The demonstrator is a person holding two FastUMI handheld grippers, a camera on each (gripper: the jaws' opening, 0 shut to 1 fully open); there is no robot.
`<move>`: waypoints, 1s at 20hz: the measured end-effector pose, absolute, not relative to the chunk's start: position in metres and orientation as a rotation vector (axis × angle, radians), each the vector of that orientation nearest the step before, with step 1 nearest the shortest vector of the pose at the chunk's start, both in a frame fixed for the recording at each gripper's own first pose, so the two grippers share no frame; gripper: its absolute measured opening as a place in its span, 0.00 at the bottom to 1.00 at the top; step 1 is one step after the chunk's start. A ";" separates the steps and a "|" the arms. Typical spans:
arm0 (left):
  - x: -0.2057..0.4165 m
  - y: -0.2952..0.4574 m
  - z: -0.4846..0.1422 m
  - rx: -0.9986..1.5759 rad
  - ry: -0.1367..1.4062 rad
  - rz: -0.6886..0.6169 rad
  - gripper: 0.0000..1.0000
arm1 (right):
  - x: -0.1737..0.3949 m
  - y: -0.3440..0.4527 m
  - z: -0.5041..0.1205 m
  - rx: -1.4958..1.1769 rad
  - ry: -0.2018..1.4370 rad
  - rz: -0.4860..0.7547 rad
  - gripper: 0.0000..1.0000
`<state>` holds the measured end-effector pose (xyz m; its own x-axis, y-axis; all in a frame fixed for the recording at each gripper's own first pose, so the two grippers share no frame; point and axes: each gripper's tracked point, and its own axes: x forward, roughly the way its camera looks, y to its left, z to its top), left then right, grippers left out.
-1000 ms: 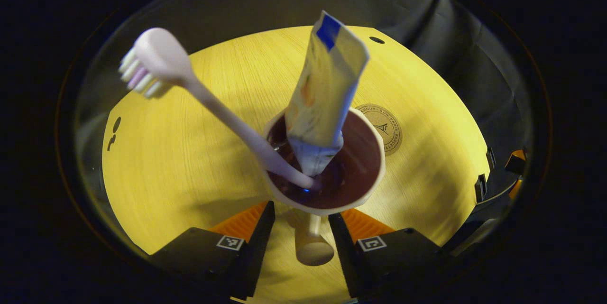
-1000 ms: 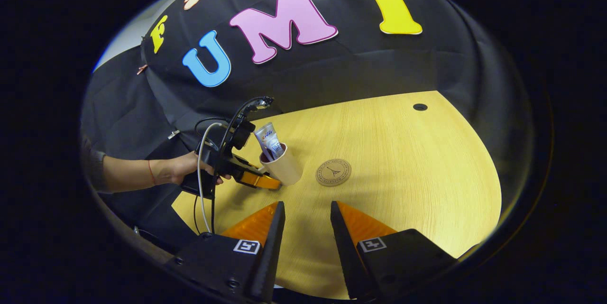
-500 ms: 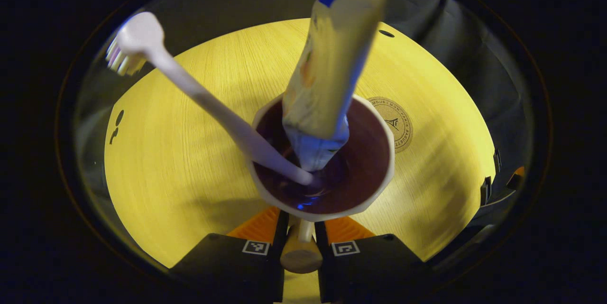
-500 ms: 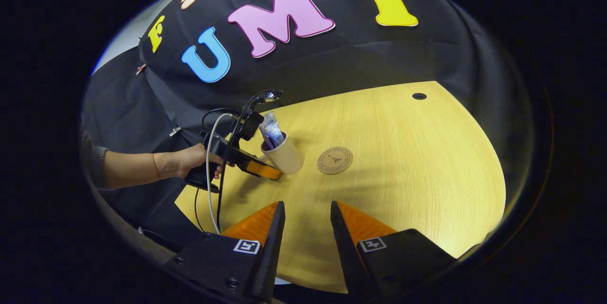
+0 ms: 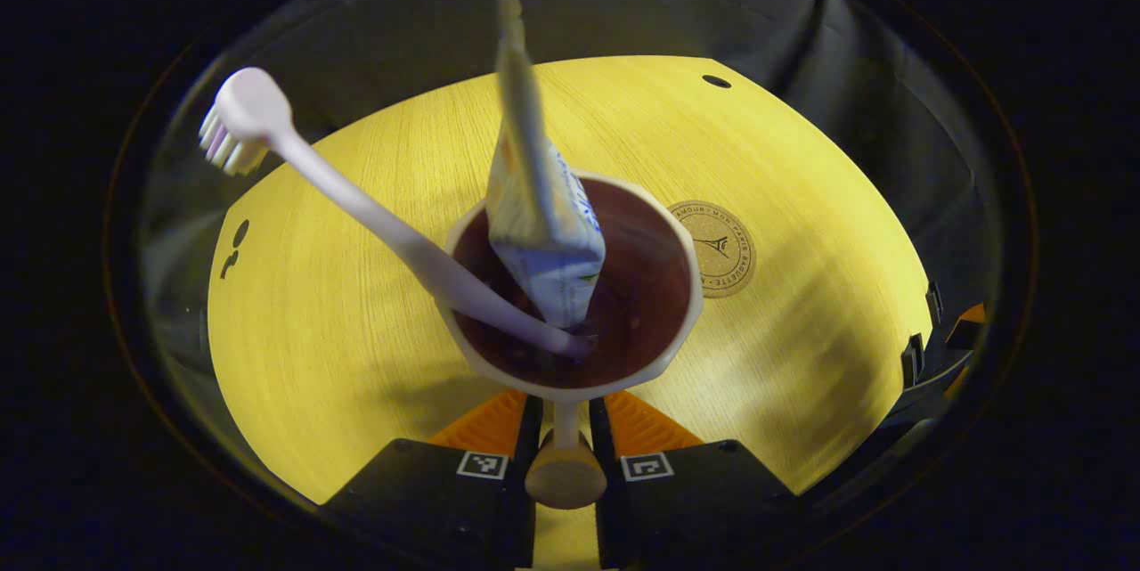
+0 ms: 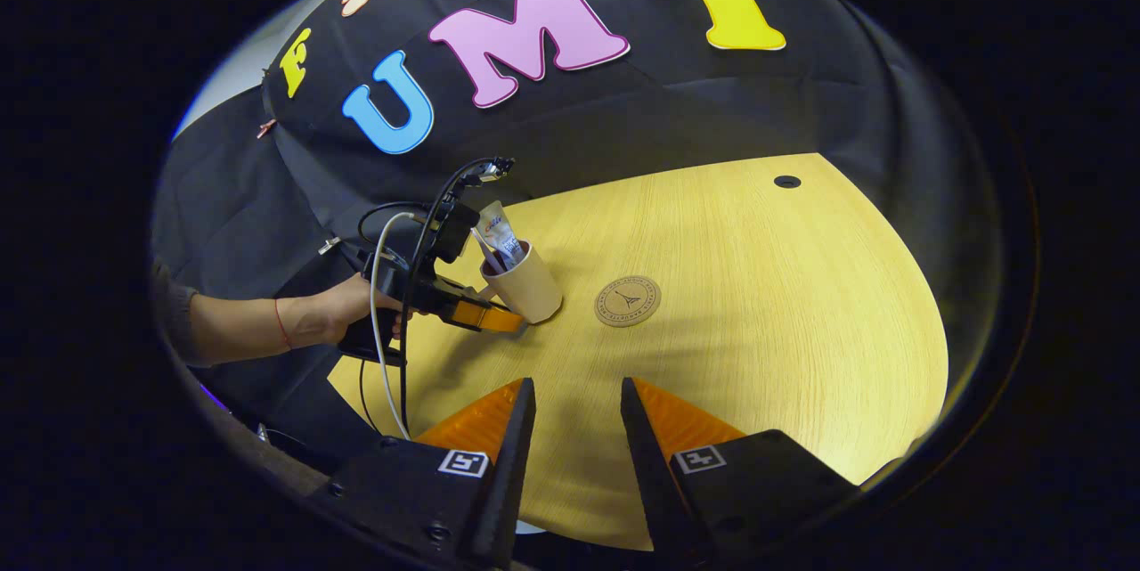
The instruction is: Put the toothbrush and toothpaste on the desktop into the cup, then pick up the cup and place it on the coaster on the desktop.
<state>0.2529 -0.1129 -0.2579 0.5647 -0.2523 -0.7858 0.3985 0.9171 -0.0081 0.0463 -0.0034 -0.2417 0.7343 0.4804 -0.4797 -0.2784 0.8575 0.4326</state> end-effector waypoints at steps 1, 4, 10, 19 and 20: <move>0.252 -0.115 -0.253 0.182 0.886 -0.390 0.32 | 0.046 -0.005 -0.241 0.346 0.616 0.424 0.60; 0.253 -0.135 -0.244 0.200 0.870 -0.426 0.31 | 0.042 -0.010 -0.244 0.350 0.618 0.411 0.60; 0.260 -0.196 -0.239 0.252 0.859 -0.513 0.31 | 0.033 -0.035 -0.248 0.369 0.619 0.348 0.60; 0.278 -0.239 -0.249 0.321 0.862 -0.540 0.36 | 0.017 -0.081 -0.257 0.413 0.623 0.234 0.60; 0.279 -0.239 -0.252 0.322 0.868 -0.535 0.36 | 0.014 -0.085 -0.258 0.416 0.624 0.224 0.60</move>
